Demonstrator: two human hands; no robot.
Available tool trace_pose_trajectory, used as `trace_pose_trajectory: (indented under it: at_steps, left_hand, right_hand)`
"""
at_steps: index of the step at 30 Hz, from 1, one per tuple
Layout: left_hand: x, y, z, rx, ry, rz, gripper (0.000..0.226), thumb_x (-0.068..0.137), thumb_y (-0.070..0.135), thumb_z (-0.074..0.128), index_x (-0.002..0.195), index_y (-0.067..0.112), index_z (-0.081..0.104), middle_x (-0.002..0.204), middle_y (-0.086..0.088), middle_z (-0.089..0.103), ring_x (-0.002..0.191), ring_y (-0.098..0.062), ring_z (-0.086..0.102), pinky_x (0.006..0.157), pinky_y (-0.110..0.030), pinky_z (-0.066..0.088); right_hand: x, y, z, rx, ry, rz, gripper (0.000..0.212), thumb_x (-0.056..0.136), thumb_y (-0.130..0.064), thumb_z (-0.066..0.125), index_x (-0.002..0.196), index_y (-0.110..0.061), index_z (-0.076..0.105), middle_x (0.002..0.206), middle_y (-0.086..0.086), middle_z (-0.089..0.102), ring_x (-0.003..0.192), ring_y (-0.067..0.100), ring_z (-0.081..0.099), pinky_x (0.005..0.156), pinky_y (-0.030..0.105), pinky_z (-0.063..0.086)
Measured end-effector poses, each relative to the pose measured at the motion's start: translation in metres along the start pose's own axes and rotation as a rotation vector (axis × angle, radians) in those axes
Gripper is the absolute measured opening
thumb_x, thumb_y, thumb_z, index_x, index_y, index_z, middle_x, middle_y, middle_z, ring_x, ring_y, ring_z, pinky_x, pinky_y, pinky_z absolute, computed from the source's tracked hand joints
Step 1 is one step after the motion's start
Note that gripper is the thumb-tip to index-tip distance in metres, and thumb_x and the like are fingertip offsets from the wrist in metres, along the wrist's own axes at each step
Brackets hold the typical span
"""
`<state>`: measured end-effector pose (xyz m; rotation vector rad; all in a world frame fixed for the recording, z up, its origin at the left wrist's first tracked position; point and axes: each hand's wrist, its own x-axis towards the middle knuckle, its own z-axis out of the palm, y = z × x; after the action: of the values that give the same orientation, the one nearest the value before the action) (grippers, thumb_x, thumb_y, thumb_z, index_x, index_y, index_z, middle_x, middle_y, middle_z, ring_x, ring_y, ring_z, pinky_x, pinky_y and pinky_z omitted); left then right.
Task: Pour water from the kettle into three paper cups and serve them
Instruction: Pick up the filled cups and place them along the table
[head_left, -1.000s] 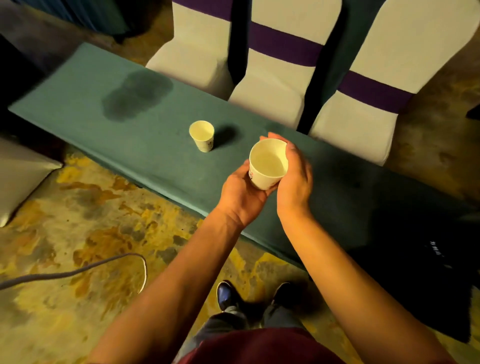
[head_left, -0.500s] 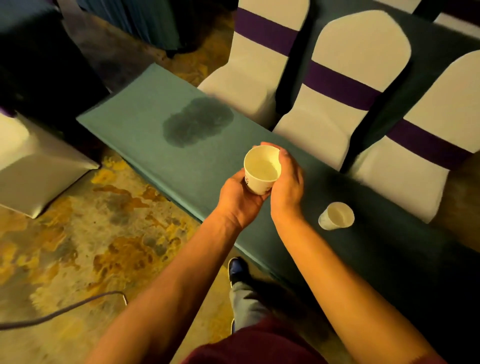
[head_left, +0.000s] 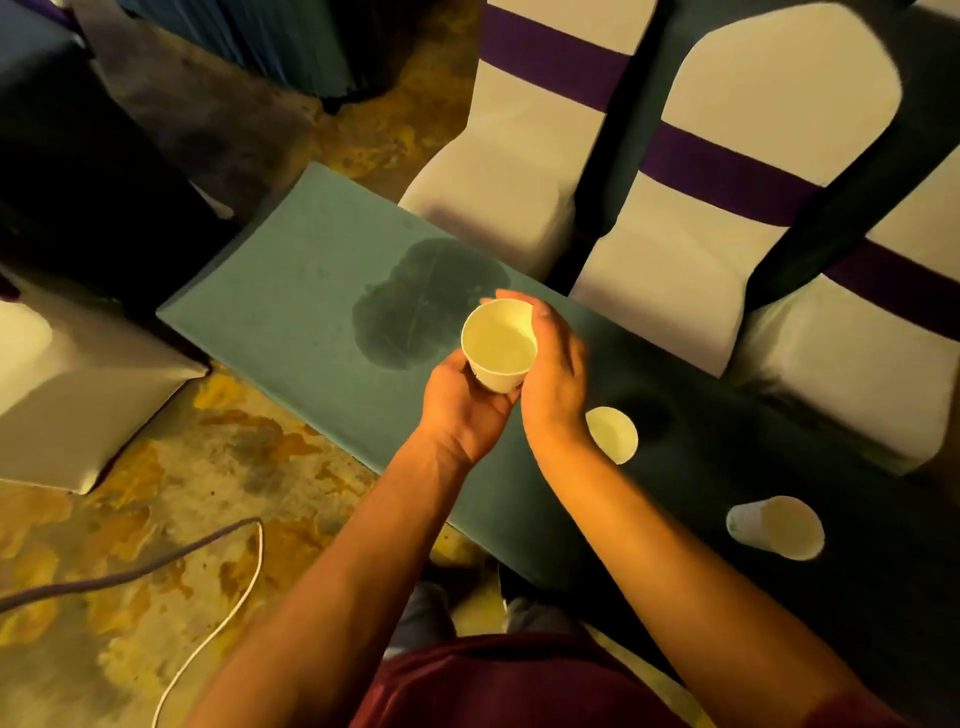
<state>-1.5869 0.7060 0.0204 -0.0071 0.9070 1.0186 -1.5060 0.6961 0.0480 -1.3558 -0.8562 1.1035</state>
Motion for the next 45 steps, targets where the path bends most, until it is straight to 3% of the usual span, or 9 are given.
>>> trace_pose_trajectory:
  at_steps: [6, 10, 14, 17, 25, 32, 35, 43, 45]
  left_hand:
    - [0.052, 0.059, -0.024, 0.06, 0.007, -0.093, 0.035, 0.104, 0.03, 0.037, 0.122, 0.013, 0.062, 0.111, -0.008, 0.07, 0.096, -0.022, 0.069, 0.077, -0.033, 0.06]
    - [0.077, 0.096, -0.039, 0.086, 0.02, -0.15, 0.041, 0.104, 0.03, 0.04, 0.136, 0.011, 0.056, 0.118, -0.011, 0.067, 0.096, -0.023, 0.068, 0.072, -0.031, 0.061]
    - [0.105, 0.125, -0.056, 0.082, 0.044, -0.206, 0.046, 0.104, 0.031, 0.042, 0.143, 0.008, 0.051, 0.134, -0.016, 0.06, 0.108, -0.029, 0.063, 0.076, -0.034, 0.061]
    - [0.123, 0.141, -0.066, 0.071, 0.045, -0.248, 0.045, 0.104, 0.028, 0.04, 0.143, 0.008, 0.05, 0.127, -0.016, 0.06, 0.1, -0.028, 0.065, 0.07, -0.033, 0.062]
    - [0.165, 0.148, -0.089, 0.094, 0.101, -0.286, 0.034, 0.102, 0.03, 0.044, 0.122, 0.009, 0.062, 0.107, -0.014, 0.068, 0.094, -0.028, 0.067, 0.079, -0.038, 0.059]
    - [0.174, 0.147, -0.111, 0.158, 0.154, -0.31, 0.035, 0.101, 0.031, 0.042, 0.119, 0.009, 0.063, 0.106, -0.014, 0.069, 0.093, -0.028, 0.067, 0.076, -0.038, 0.057]
    - [0.178, 0.154, -0.122, 0.229, 0.146, -0.26, 0.028, 0.1, 0.022, 0.04, 0.103, 0.007, 0.063, 0.098, -0.014, 0.068, 0.089, -0.029, 0.065, 0.076, -0.039, 0.057]
    - [0.181, 0.172, -0.144, 0.398, 0.157, -0.174, 0.027, 0.099, 0.016, 0.041, 0.102, 0.004, 0.065, 0.098, -0.014, 0.073, 0.092, -0.029, 0.071, 0.087, -0.039, 0.058]
    - [0.182, 0.175, -0.147, 0.451, 0.155, -0.157, 0.031, 0.101, 0.017, 0.039, 0.11, 0.003, 0.065, 0.102, -0.015, 0.074, 0.099, -0.03, 0.071, 0.091, -0.04, 0.057]
  right_hand:
    - [0.035, 0.022, 0.06, -0.034, 0.121, 0.039, 0.034, 0.108, -0.026, 0.041, 0.114, -0.022, 0.075, 0.11, -0.017, 0.073, 0.1, 0.003, 0.067, 0.084, 0.024, 0.057]
    - [0.054, 0.039, 0.104, -0.021, 0.204, 0.033, 0.042, 0.102, -0.035, 0.039, 0.111, -0.019, 0.076, 0.116, 0.004, 0.075, 0.105, 0.019, 0.07, 0.091, 0.035, 0.058]
    - [0.069, 0.059, 0.14, 0.01, 0.257, 0.029, 0.039, 0.104, -0.032, 0.038, 0.112, -0.019, 0.075, 0.117, 0.008, 0.075, 0.108, 0.025, 0.07, 0.097, 0.046, 0.057]
    - [0.081, 0.074, 0.156, 0.025, 0.286, 0.042, 0.041, 0.104, -0.031, 0.038, 0.113, -0.014, 0.074, 0.116, 0.009, 0.075, 0.107, 0.026, 0.071, 0.095, 0.046, 0.058]
    - [0.111, 0.12, 0.173, -0.016, 0.329, 0.066, 0.041, 0.106, -0.023, 0.038, 0.105, -0.007, 0.075, 0.109, 0.012, 0.076, 0.103, 0.028, 0.072, 0.091, 0.05, 0.058]
    - [0.112, 0.14, 0.178, -0.01, 0.342, 0.137, 0.039, 0.108, -0.013, 0.036, 0.107, 0.0, 0.073, 0.109, 0.012, 0.076, 0.101, 0.024, 0.071, 0.081, 0.028, 0.059]
    - [0.116, 0.148, 0.18, 0.002, 0.358, 0.151, 0.04, 0.108, -0.015, 0.036, 0.106, 0.002, 0.072, 0.107, 0.015, 0.076, 0.1, 0.026, 0.071, 0.081, 0.031, 0.058]
    - [0.119, 0.161, 0.184, -0.034, 0.398, 0.133, 0.04, 0.109, -0.016, 0.035, 0.108, -0.001, 0.071, 0.107, 0.014, 0.075, 0.1, 0.026, 0.071, 0.085, 0.041, 0.058]
    - [0.119, 0.164, 0.183, -0.05, 0.409, 0.119, 0.041, 0.109, -0.017, 0.034, 0.109, -0.002, 0.071, 0.108, 0.013, 0.075, 0.1, 0.024, 0.071, 0.084, 0.04, 0.058]
